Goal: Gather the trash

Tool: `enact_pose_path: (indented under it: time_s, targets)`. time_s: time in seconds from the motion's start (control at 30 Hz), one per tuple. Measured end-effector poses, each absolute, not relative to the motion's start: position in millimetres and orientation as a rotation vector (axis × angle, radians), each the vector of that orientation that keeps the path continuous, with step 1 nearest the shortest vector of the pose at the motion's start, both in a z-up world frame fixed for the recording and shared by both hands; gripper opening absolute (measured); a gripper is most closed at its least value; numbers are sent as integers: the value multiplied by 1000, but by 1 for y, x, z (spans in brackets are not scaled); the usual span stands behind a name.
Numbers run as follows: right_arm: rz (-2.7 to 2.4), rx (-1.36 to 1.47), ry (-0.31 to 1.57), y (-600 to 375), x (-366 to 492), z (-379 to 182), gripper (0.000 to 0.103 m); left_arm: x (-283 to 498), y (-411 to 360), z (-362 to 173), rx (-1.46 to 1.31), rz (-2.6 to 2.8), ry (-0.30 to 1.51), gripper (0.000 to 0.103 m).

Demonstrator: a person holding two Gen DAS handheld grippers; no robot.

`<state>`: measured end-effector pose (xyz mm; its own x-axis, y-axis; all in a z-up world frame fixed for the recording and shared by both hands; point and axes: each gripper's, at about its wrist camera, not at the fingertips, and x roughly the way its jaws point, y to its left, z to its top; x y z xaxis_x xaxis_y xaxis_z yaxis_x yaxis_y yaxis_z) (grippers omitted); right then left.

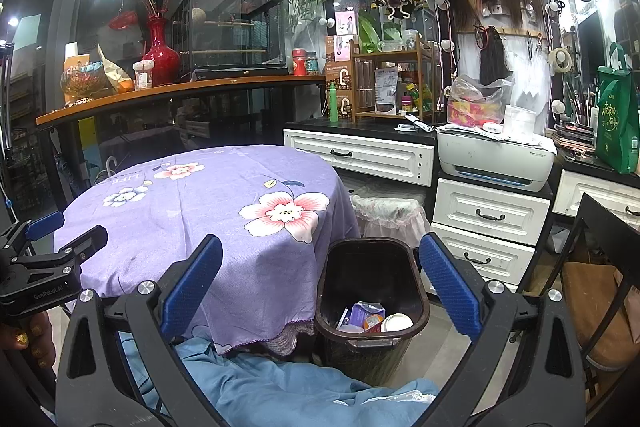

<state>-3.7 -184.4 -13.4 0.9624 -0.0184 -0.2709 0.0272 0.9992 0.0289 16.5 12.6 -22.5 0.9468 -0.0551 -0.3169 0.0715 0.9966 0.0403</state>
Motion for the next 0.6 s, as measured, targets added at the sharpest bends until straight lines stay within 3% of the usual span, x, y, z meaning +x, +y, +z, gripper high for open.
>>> enact_pose_path:
  time_s: [0.6]
  targets:
    - [-23,34,276,-186,-3,-12,97,15,10,-26,55,-77,317,98]
